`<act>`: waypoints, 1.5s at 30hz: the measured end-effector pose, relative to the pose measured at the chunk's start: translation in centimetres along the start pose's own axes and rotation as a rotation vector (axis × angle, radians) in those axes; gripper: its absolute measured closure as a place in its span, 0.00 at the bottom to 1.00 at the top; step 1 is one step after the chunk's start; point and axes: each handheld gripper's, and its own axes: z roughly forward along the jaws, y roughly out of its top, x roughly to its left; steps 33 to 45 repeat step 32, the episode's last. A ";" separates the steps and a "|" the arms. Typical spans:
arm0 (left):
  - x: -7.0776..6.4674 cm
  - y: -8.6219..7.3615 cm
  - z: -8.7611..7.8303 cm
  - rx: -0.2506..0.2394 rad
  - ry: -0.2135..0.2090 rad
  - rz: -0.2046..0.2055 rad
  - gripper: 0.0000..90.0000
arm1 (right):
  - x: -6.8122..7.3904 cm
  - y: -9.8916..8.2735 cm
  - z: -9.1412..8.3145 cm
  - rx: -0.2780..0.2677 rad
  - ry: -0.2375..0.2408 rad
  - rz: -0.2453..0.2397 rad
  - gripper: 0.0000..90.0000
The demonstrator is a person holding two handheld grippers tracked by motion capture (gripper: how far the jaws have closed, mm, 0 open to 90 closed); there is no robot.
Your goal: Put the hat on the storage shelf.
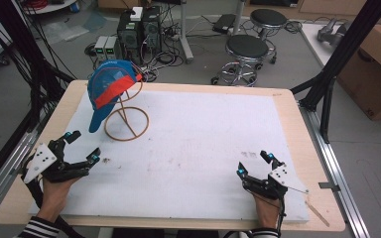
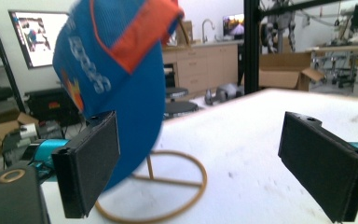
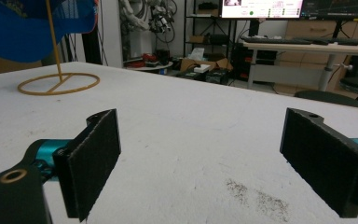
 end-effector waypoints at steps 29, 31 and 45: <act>-0.3 -3.6 -0.9 -0.023 0.041 -0.062 0.14 | -0.1 -0.1 -0.3 -0.033 -0.002 0.016 0.13; -0.3 -3.6 -0.9 -0.028 0.043 -0.061 0.14 | -0.1 -0.1 -0.3 -0.030 -0.002 0.019 0.13; -0.3 -3.6 -0.9 -0.027 0.043 -0.059 0.14 | -0.1 -0.1 -0.3 -0.033 -0.003 0.018 0.13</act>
